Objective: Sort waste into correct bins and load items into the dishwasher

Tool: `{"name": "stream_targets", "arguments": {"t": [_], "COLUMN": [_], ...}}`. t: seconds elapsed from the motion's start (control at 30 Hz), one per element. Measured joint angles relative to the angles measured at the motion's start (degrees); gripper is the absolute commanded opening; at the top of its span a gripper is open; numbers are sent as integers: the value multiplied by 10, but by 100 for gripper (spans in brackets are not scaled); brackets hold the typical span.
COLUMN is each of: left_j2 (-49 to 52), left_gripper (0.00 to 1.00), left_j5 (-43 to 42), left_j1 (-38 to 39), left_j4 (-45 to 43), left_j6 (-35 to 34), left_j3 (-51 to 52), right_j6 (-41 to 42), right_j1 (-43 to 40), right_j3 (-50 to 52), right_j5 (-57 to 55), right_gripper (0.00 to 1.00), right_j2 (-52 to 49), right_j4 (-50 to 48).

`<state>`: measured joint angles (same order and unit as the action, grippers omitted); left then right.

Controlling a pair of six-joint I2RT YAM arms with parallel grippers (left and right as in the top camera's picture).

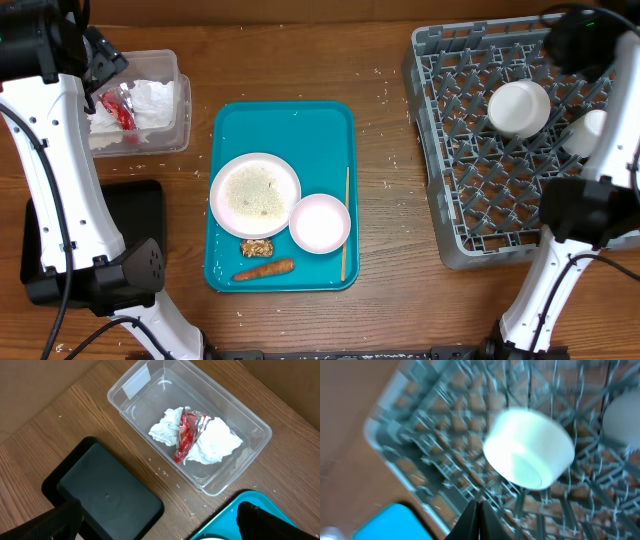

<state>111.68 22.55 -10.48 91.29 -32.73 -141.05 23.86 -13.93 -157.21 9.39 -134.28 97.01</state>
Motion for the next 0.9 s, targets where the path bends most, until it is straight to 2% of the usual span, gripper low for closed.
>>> {"name": "stream_targets", "arguments": {"t": [0.2,0.4,0.6,0.9], "left_j2": [0,0,0,0], "left_gripper": [100,100,100,100], "left_j5": [0,0,0,0], "left_j1": [0,0,0,0], "left_j4": [0,0,0,0], "left_j6": [0,0,0,0], "left_j3": [0,0,0,0], "right_j6": [-1,-3,-12,-14], "right_j1": [20,12,2,-7], "right_j3": [117,179,214,216], "right_j5": [-26,-49,-58,-74], "right_gripper": [4,4,4,4], "right_j2": [0,0,0,0], "right_j4": [1,-23,-68,-93]}}
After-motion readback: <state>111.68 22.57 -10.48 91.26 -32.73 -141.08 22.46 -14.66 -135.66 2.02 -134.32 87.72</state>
